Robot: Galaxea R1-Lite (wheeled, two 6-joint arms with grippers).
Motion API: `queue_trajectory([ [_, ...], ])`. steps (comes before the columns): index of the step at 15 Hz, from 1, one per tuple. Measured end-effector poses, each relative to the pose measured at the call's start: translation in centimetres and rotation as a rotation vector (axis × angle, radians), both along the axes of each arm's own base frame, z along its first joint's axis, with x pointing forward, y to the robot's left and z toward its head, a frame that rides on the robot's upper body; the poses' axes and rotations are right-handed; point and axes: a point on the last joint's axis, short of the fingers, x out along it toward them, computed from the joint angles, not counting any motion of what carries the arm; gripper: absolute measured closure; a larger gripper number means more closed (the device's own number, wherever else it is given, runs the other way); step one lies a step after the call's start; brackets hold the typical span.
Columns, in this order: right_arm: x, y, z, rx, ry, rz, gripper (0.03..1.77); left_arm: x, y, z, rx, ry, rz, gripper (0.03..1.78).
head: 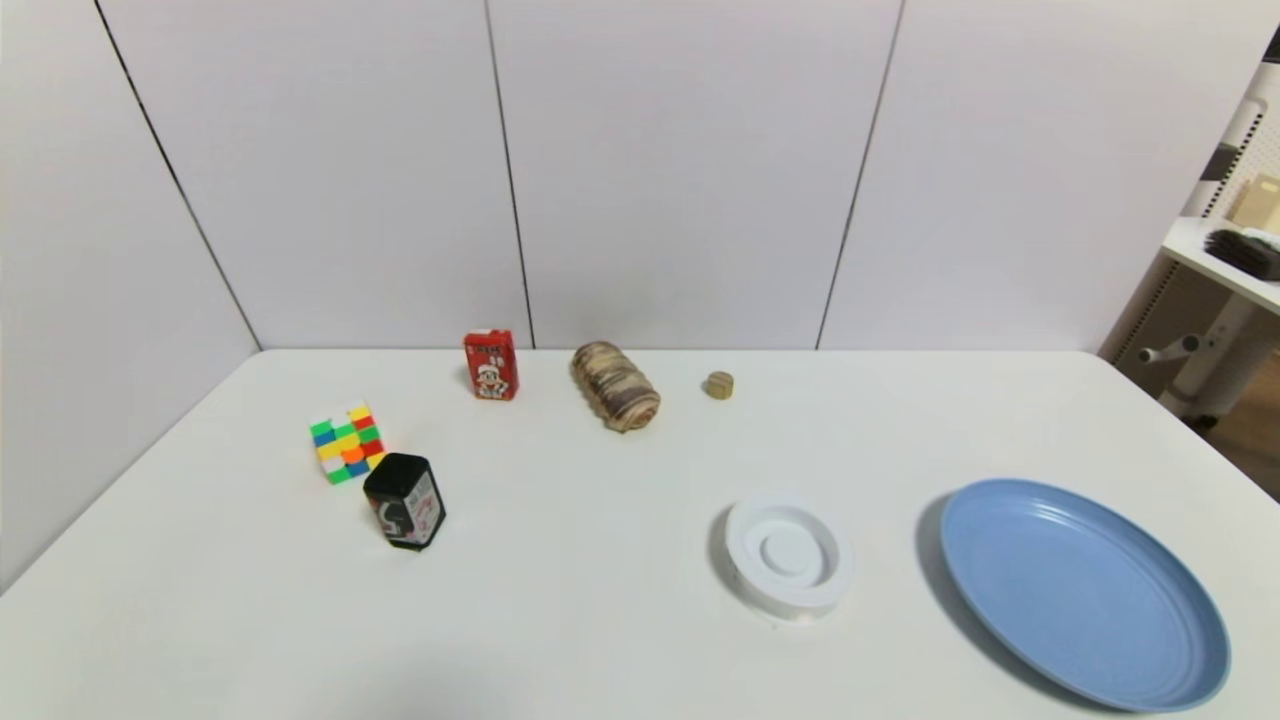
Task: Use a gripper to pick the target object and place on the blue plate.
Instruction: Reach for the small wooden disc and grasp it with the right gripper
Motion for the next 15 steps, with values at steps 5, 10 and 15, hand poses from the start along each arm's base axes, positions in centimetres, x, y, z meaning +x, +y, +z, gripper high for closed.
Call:
queue_trajectory([
  [5,0.0,0.0,-0.1,-0.018,0.036,0.003,0.1,0.0,0.0,0.0,0.0,0.0,0.0,0.12],
  [10,-0.2,0.0,5.2,-0.012,-0.004,0.03,0.1,0.0,0.0,0.0,0.0,0.0,0.0,0.12],
  [15,3.2,0.2,17.2,-0.016,-0.04,0.133,0.1,0.0,0.0,0.0,0.0,0.0,0.0,0.12],
])
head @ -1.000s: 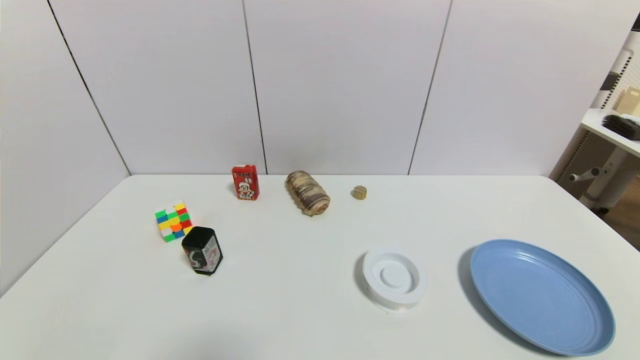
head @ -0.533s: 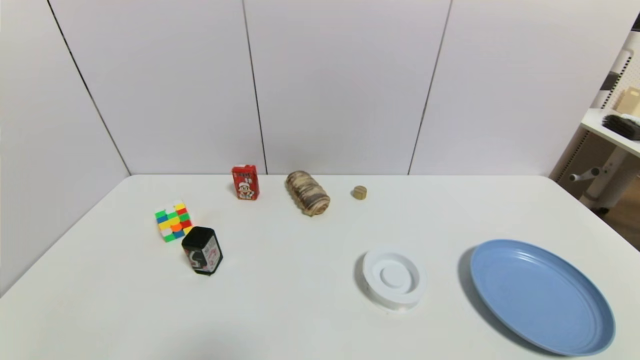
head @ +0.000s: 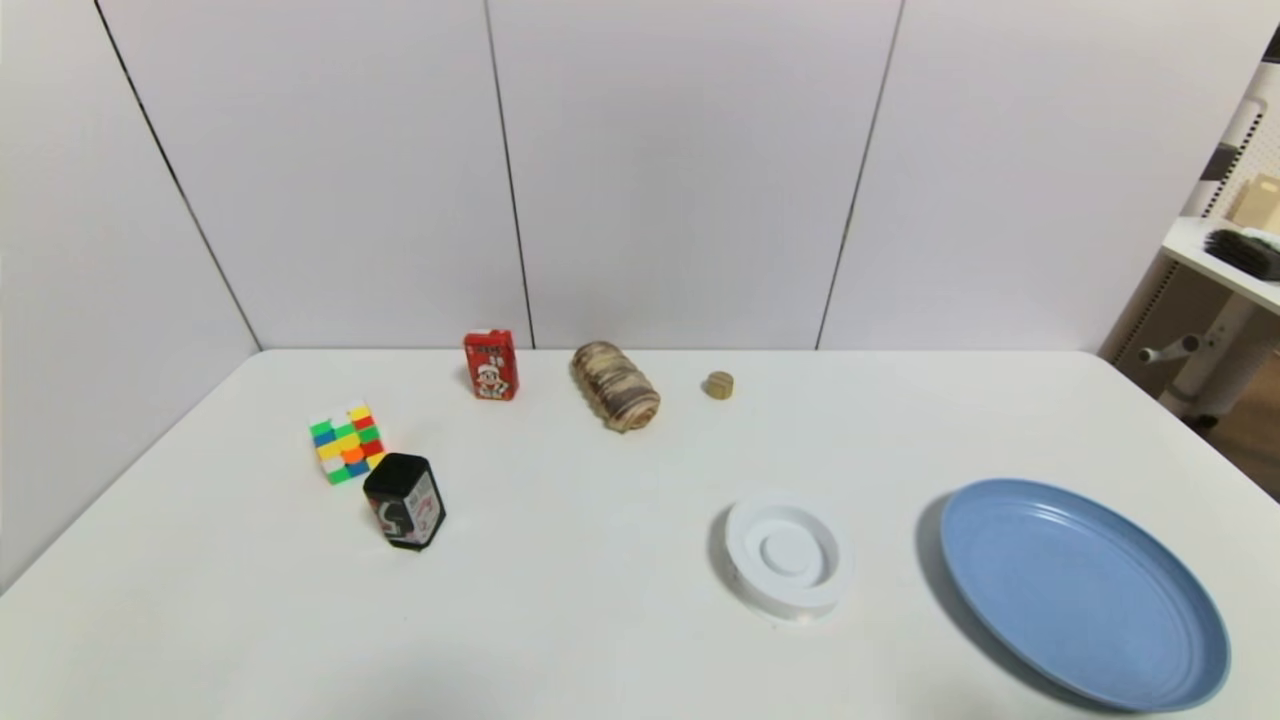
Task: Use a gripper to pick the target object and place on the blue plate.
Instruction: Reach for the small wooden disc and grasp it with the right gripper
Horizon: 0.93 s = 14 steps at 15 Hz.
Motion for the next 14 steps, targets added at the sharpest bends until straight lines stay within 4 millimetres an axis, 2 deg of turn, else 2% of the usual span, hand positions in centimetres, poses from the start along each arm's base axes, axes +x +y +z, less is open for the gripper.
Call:
queue_trajectory([
  [2,2.9,0.5,5.5,0.006,-0.035,0.056,0.1,0.0,0.0,0.0,0.0,0.0,0.0,0.12],
  [4,7.0,1.6,9.9,0.008,-0.045,0.128,0.1,0.0,0.0,0.0,0.0,0.0,0.0,0.12],
  [7,14.2,4.8,13.6,0.001,-0.03,0.231,0.1,0.0,0.0,0.0,0.0,0.0,0.0,0.12],
  [8,16.7,6.1,14.3,-0.004,-0.023,0.259,0.1,0.0,0.0,0.0,0.0,0.0,0.0,0.12],
  [10,22.0,9.2,14.3,-0.019,0.013,0.31,0.1,0.0,0.0,0.0,0.0,0.0,0.0,0.12],
  [12,26.7,12.2,13.1,-0.038,0.054,0.358,0.1,0.0,0.0,0.0,0.0,0.0,0.0,0.12],
  [14,30.6,15.0,10.9,-0.065,0.107,0.399,0.1,0.0,0.0,0.0,0.0,0.0,0.0,0.12],
])
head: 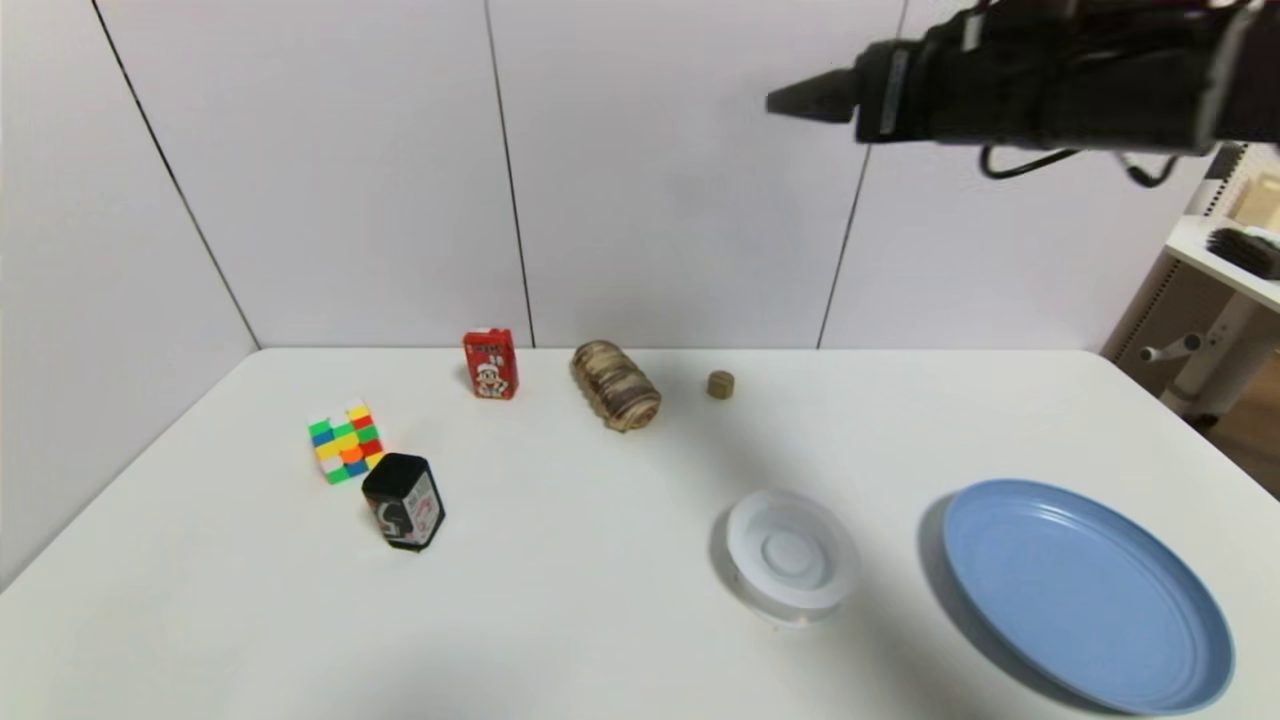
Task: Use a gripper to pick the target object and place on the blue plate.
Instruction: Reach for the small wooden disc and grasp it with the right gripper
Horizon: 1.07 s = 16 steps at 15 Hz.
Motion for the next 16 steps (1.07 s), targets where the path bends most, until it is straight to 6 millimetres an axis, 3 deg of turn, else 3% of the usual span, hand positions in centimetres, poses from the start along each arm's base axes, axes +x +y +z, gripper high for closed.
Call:
queue_trajectory([
  [3,4.4,3.4,-4.6,-0.085,0.08,0.06,0.1,0.0,0.0,0.0,0.0,0.0,0.0,0.12],
  [6,6.3,4.8,-9.1,-0.179,0.272,0.125,0.1,0.0,0.0,0.0,0.0,0.0,0.0,0.12],
  [10,7.9,4.4,-13.0,-0.247,0.438,0.108,0.1,0.0,0.0,0.0,0.0,0.0,0.0,0.12],
  [16,10.8,3.6,-17.3,-0.315,0.478,0.064,0.1,0.0,0.0,0.0,0.0,0.0,-0.001,0.12],
])
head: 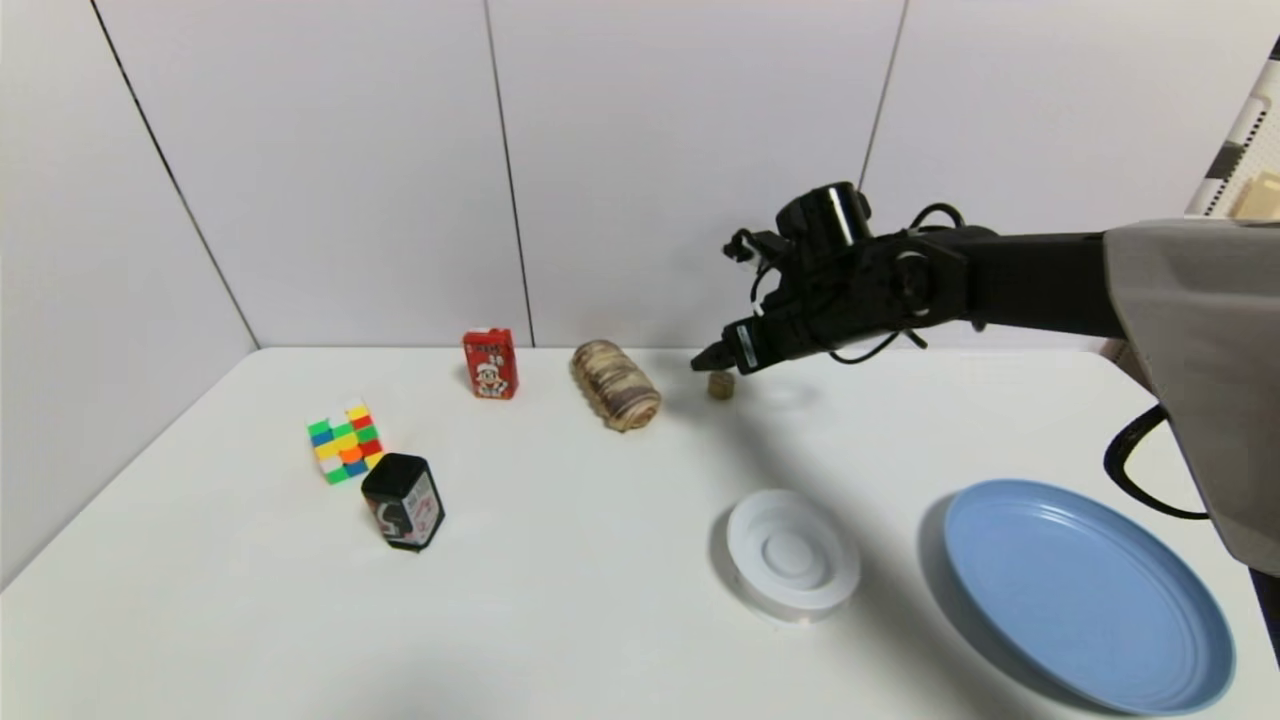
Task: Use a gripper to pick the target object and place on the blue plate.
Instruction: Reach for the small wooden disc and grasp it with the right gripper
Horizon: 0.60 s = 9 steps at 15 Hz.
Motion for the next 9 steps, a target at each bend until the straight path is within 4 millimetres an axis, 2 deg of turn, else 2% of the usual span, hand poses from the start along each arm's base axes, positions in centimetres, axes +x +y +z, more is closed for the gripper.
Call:
queue_trajectory([
  [4,1.5,0.5,-1.9,0.002,-0.04,-0.018,0.1,0.0,0.0,0.0,0.0,0.0,0.0,0.12],
  [9,2.1,0.7,-3.7,-0.014,-0.016,-0.018,0.1,0.0,0.0,0.0,0.0,0.0,0.0,0.12],
])
